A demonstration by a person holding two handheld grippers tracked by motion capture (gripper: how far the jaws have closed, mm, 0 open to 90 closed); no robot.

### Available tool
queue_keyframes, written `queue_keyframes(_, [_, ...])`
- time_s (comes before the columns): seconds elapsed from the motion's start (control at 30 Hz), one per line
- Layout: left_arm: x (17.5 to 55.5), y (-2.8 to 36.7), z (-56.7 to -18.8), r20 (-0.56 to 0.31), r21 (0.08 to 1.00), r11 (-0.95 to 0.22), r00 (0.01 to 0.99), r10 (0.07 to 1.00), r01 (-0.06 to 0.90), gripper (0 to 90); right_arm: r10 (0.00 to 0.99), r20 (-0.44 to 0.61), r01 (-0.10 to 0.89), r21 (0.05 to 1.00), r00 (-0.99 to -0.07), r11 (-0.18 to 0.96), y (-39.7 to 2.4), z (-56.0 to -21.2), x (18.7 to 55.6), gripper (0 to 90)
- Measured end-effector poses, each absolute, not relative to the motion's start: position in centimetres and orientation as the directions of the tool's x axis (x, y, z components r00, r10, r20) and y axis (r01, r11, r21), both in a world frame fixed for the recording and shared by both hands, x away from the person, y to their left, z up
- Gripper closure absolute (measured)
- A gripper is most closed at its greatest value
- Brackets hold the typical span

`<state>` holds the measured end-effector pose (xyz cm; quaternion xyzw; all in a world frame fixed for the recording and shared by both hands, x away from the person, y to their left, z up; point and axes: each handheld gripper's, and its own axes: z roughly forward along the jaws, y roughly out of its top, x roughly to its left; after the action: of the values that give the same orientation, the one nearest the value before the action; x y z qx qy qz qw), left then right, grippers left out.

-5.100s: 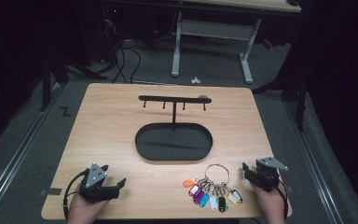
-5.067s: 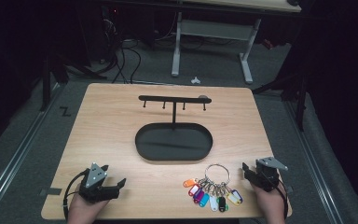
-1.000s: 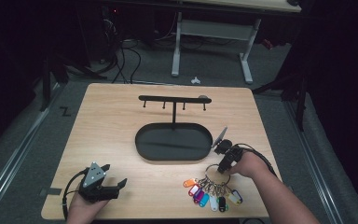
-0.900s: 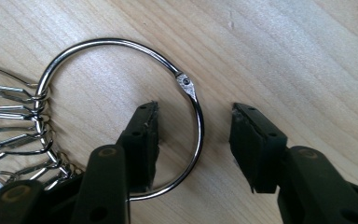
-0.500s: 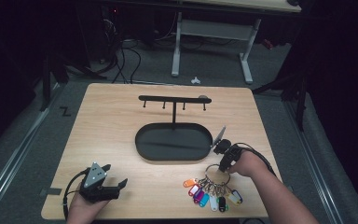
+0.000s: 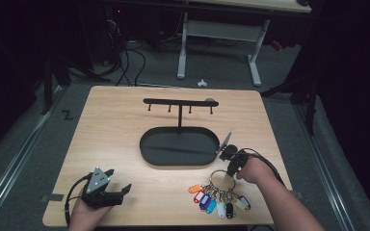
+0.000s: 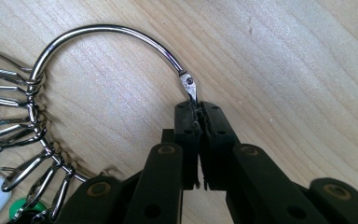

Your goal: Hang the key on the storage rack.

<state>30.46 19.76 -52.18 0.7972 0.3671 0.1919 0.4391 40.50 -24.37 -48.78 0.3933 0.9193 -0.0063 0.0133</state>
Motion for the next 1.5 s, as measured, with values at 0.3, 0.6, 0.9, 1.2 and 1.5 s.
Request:
queue_keyframes(0.3, [30.5,19.7,-52.3,-0.016,0.84,-0.344,0.653,0.757,0.42,15.7,0.714,0.0,0.714,0.028,-0.7,0.7,-25.0,-48.8,40.6,86.4])
queue_keyframes(0.6, [30.6,19.8,-52.3,-0.015,0.838,-0.346,0.652,0.758,0.422,15.7,0.719,-0.001,0.717,0.065,-0.695,0.694,-25.2,-46.3,39.8,86.9])
queue_keyframes(0.9, [30.5,19.7,-52.3,-0.016,0.837,-0.347,0.653,0.757,0.423,15.8,0.72,0.052,0.717,0.157,-0.692,0.679,-25.6,-41.5,38.2,87.3])
queue_keyframes(1.2, [30.5,19.7,-52.3,-0.016,0.838,-0.346,0.653,0.757,0.423,15.8,0.707,0.01,0.698,0.173,-0.707,0.695,-25.4,-38.1,37.6,87.4])
queue_keyframes(1.5, [30.5,19.8,-52.3,-0.019,0.836,-0.346,0.653,0.757,0.425,15.8,0.707,-0.016,0.692,0.19,-0.707,0.696,-25.4,-35.7,37.6,87.4])
